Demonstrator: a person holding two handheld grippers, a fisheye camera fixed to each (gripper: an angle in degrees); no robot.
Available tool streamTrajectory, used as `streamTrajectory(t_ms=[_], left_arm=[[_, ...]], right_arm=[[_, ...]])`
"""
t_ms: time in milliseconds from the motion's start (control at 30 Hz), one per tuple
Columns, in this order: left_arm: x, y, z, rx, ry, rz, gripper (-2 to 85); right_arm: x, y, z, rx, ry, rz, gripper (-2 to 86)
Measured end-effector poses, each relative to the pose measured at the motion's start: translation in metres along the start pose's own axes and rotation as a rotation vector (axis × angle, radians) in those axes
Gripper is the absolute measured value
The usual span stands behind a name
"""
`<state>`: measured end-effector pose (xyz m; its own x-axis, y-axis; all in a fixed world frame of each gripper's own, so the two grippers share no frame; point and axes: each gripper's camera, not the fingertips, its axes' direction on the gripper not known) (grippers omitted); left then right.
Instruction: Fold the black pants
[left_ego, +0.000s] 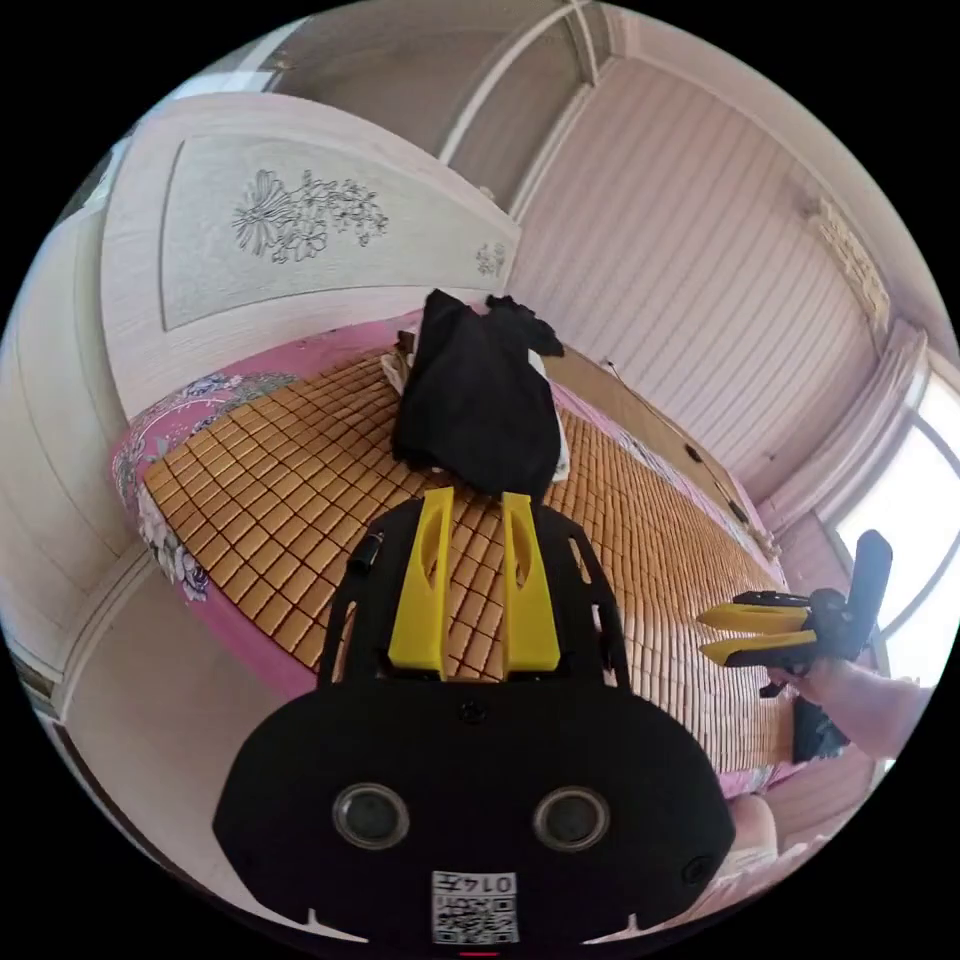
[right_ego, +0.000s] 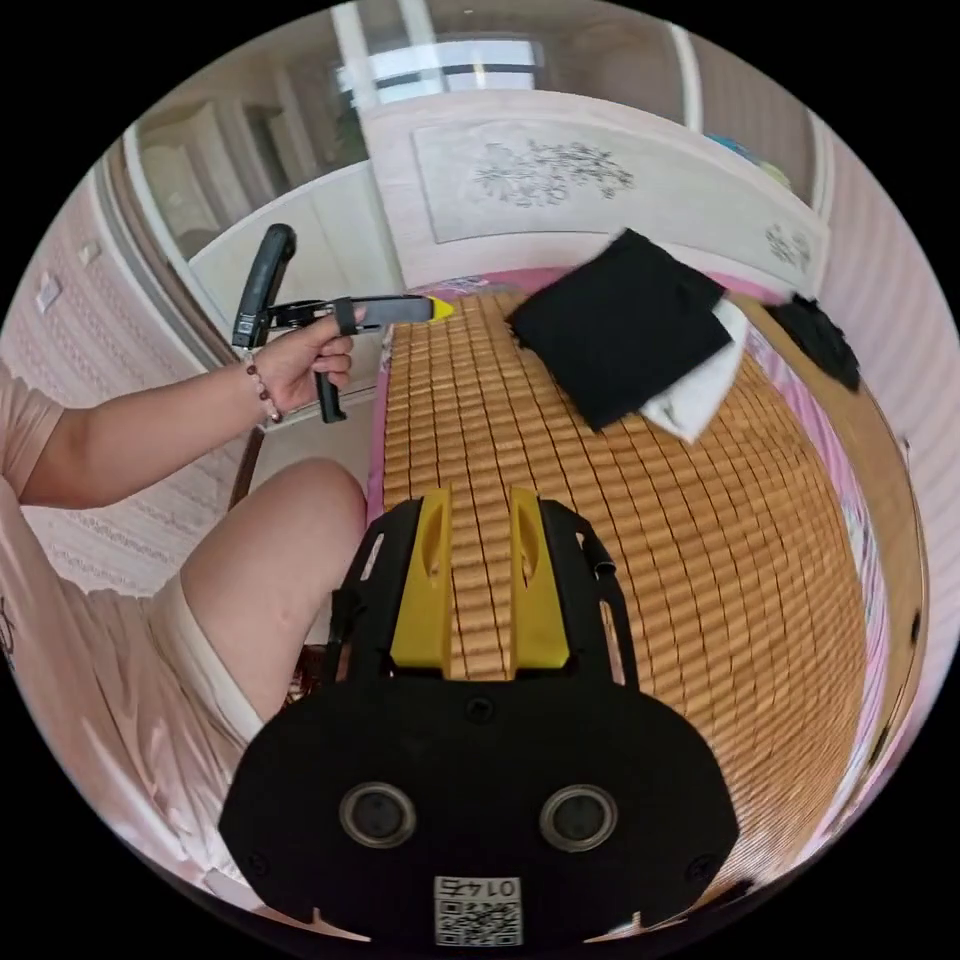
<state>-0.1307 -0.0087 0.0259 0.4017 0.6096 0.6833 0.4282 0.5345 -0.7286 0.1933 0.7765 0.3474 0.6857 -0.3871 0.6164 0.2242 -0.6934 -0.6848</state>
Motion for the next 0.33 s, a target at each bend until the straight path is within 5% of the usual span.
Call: streamTrajectory(t_ms=[133,333], left_arm=[[-0.080,-0.026,-0.004,0.083,-0.063,-0.126,0.7],[-0.156,-0.048,0.002,0.055,0.018,-0.160,4.0]], right_arm=[[-0.027,-0.113,0.062,-0.118,0.125,-0.157,10.9],[-0.073,-0.235,0.133,-0.127,0.406,-0.283,14.6]])
